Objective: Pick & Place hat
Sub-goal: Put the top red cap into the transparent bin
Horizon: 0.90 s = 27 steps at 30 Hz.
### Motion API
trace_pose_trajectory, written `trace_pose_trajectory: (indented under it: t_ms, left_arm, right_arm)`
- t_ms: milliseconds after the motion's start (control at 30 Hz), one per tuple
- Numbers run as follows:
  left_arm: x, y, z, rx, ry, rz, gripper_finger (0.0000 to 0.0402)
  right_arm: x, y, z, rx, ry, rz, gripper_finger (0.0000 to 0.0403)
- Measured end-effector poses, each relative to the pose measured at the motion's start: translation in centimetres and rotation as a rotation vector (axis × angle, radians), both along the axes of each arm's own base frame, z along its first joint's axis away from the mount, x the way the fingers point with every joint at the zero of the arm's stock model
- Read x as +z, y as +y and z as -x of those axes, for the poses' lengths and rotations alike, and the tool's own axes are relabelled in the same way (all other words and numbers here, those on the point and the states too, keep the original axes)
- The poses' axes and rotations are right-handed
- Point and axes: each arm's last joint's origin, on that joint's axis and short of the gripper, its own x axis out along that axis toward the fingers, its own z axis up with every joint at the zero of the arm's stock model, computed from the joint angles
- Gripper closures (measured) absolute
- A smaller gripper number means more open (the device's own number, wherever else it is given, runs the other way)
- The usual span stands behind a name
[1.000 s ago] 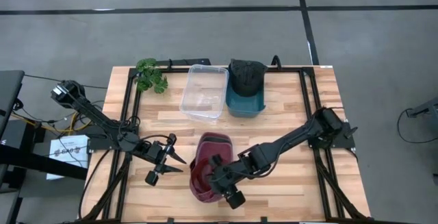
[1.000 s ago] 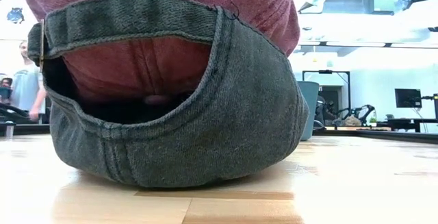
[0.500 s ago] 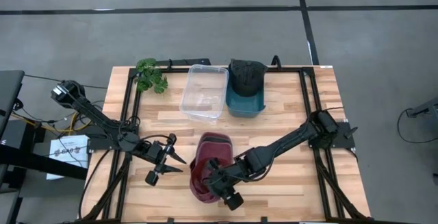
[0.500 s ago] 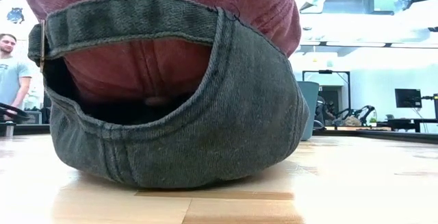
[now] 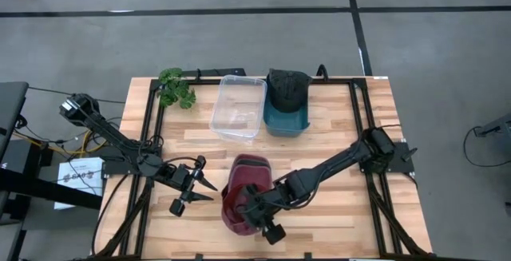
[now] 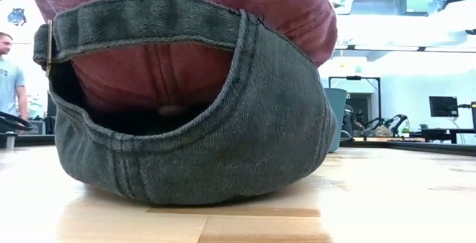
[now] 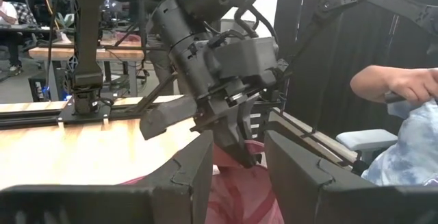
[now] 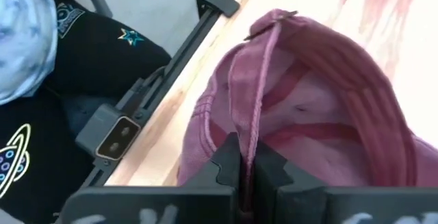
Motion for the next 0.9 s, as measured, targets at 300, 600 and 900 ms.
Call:
trace_pose_trajectory:
  t_ms: [300, 600, 900]
  left_arm:
    - [0.0, 0.0, 0.0, 0.0, -0.003, -0.006, 0.0271]
    - [0.0, 0.0, 0.0, 0.001, -0.005, -0.011, 0.0271]
    - [0.0, 0.0, 0.0, 0.001, -0.006, -0.013, 0.0271]
  right_arm:
    - [2.9, -0.5, -0.2, -0.033, -0.033, 0.066, 0.0401]
    - [9.9, -1.5, 0.6, -0.088, -0.127, 0.209, 0.0402]
    - [16.3, -3.0, 2.4, -0.133, -0.227, 0.239, 0.0402]
